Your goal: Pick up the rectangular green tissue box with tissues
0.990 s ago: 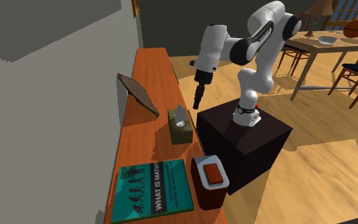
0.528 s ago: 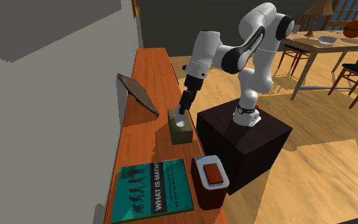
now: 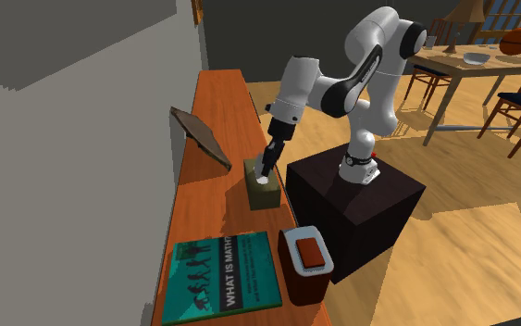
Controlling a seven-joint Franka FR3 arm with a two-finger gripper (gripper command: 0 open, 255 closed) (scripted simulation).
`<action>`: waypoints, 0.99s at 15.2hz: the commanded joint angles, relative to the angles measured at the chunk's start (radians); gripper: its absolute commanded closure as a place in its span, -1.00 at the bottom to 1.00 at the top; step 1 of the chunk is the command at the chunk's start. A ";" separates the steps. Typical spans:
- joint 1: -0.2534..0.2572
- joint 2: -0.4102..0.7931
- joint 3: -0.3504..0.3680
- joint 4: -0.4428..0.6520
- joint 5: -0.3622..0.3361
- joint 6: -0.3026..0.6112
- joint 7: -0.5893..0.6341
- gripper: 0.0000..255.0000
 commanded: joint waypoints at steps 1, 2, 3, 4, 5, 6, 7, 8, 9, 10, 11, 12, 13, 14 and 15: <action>0.000 0.001 -0.001 -0.003 0.000 0.000 0.000 1.00; -0.001 0.002 -0.001 -0.003 0.000 0.000 -0.001 1.00; 0.000 0.002 0.000 -0.002 -0.001 0.000 0.001 1.00; 0.000 0.004 0.000 0.000 -0.002 -0.001 0.002 1.00; -0.001 0.002 0.000 -0.002 -0.001 -0.001 0.000 1.00; 0.000 0.002 0.000 -0.002 -0.001 -0.001 0.001 1.00; 0.000 0.000 0.000 -0.003 0.000 -0.001 0.000 1.00; -0.001 0.001 -0.001 -0.002 0.000 -0.001 -0.002 1.00; -0.001 -0.004 -0.002 0.006 0.002 -0.015 -0.002 1.00; -0.001 -0.009 -0.003 0.015 0.003 -0.028 -0.003 1.00; -0.001 -0.014 -0.004 0.024 0.004 -0.042 -0.003 1.00; -0.002 -0.018 -0.004 0.034 0.004 -0.055 -0.003 1.00; -0.002 -0.022 -0.005 0.043 0.005 -0.069 -0.003 1.00; -0.002 -0.026 -0.006 0.053 0.006 -0.082 -0.003 1.00; -0.002 -0.030 -0.007 0.063 0.006 -0.096 -0.003 1.00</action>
